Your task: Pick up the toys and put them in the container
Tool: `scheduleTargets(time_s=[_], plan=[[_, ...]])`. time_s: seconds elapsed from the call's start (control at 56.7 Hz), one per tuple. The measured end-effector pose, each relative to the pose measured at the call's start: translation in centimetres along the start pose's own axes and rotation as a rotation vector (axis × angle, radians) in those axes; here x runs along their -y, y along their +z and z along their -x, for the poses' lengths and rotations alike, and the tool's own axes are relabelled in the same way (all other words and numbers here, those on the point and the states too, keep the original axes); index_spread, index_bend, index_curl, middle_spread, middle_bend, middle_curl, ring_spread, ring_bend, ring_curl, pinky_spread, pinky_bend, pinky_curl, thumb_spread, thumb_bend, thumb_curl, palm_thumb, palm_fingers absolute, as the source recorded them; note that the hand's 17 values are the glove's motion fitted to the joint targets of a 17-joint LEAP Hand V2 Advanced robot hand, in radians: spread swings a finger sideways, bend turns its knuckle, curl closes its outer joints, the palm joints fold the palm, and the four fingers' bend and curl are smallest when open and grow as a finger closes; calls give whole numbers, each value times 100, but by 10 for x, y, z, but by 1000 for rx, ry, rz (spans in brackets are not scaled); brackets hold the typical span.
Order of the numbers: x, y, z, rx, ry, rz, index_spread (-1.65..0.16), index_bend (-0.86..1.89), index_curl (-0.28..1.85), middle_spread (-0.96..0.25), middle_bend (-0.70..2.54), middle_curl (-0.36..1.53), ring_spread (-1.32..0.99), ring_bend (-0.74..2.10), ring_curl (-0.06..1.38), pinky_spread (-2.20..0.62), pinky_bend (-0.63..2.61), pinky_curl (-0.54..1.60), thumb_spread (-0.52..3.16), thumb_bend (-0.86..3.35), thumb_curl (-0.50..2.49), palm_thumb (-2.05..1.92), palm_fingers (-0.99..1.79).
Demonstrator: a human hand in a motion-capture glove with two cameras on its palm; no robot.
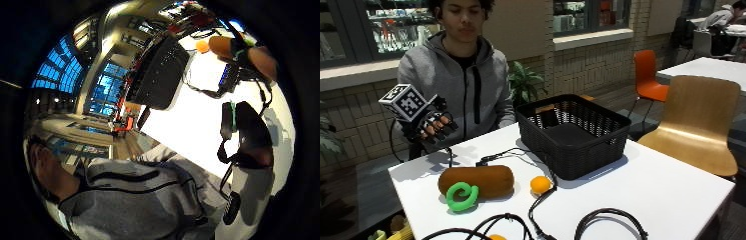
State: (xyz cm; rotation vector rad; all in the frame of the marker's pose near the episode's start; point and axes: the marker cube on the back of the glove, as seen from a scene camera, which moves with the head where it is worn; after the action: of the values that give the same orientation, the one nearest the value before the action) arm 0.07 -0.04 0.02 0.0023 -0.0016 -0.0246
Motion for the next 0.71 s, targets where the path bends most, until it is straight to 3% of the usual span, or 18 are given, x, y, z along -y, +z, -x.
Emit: scheduleTargets(time_s=[0.159,0.318,0.494,0.653,0.706], plan=[[-11,7,3,22,-25,21,-16,33,17,1,17,6,-10,27,9,-3,54,19,104,42,9,37,41],[-15,10,7,4,-32,47,-20,35,22,1,18,10,-13,30,11,-4,55,23,145,53,16,35,39],[10,-9,7,-120,-50,40,-21,34,27,1,18,14,-15,33,14,-4,57,25,162,59,23,32,36],[75,-33,1,-163,-98,-68,-23,29,29,-2,27,20,-18,42,16,-5,53,25,158,59,26,26,48],[99,-36,-4,-177,-61,-36,-23,27,28,-3,30,22,-20,46,17,-6,52,25,154,55,25,22,55]])
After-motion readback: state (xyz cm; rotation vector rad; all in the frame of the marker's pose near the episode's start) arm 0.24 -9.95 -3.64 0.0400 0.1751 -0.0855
